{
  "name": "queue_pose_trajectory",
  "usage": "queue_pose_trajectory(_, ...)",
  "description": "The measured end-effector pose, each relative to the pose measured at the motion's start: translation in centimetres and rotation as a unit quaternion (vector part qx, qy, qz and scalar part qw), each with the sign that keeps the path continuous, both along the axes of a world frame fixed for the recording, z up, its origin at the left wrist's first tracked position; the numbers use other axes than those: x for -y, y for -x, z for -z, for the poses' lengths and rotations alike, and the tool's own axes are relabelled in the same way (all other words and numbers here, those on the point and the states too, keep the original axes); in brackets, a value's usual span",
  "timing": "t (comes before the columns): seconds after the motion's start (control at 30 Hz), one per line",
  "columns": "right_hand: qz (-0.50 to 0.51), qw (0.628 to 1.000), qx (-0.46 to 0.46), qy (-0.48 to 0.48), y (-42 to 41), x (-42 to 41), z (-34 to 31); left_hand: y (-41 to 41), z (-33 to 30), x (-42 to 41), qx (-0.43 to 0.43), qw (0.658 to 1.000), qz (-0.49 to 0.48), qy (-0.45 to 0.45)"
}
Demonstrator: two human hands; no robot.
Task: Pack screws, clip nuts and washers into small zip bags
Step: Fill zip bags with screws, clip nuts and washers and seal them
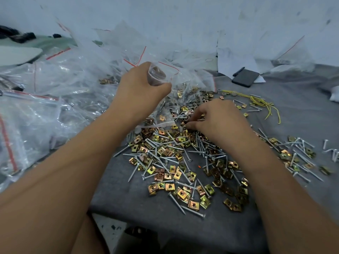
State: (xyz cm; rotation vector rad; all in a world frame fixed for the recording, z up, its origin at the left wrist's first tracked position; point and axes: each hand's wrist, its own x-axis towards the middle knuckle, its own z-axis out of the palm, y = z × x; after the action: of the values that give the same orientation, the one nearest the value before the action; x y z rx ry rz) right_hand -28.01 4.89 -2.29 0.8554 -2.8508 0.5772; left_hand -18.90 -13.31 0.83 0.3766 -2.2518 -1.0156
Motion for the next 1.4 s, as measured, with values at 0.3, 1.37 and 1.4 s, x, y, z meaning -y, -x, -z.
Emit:
queue_pose_trajectory(0.3,-0.001,0.998,0.046,0.04,0.6,-0.5,0.6,0.0,0.0,0.1,-0.005,1.0,0.003,0.005)
queue_pose_trajectory(1.37,0.025,0.978,0.115,0.175,0.5,0.5,1.4,-0.5,-0.4,-0.5,0.013,1.0,0.024,-0.006)
queue_pose_trajectory(1.4,0.035,0.942,0.189,0.276,0.7,0.2,1.2,-0.5,-0.4,-0.5,0.012,1.0,0.025,-0.006)
